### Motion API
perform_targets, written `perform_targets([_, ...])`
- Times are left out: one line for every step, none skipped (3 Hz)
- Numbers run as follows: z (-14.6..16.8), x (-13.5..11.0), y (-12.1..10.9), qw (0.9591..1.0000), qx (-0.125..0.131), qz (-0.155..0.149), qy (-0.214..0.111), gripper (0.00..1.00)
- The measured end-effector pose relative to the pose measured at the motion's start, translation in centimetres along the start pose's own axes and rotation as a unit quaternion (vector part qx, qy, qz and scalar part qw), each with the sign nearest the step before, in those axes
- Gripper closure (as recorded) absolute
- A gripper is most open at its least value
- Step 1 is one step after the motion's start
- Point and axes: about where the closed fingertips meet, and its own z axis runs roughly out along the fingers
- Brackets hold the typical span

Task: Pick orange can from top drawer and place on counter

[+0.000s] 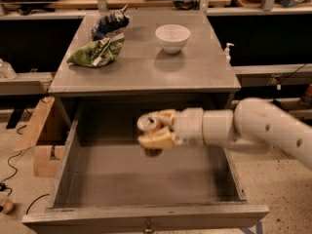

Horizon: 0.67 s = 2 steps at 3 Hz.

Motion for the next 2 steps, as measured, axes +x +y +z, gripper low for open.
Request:
perform_targets([-2.5,-5.0,-5.2,0.9988,0.043,0.024,0.006,1.00])
perform_targets([-5.7,-12.8,-13.2,0.9932,0.105,0.051,-0.002,1.00])
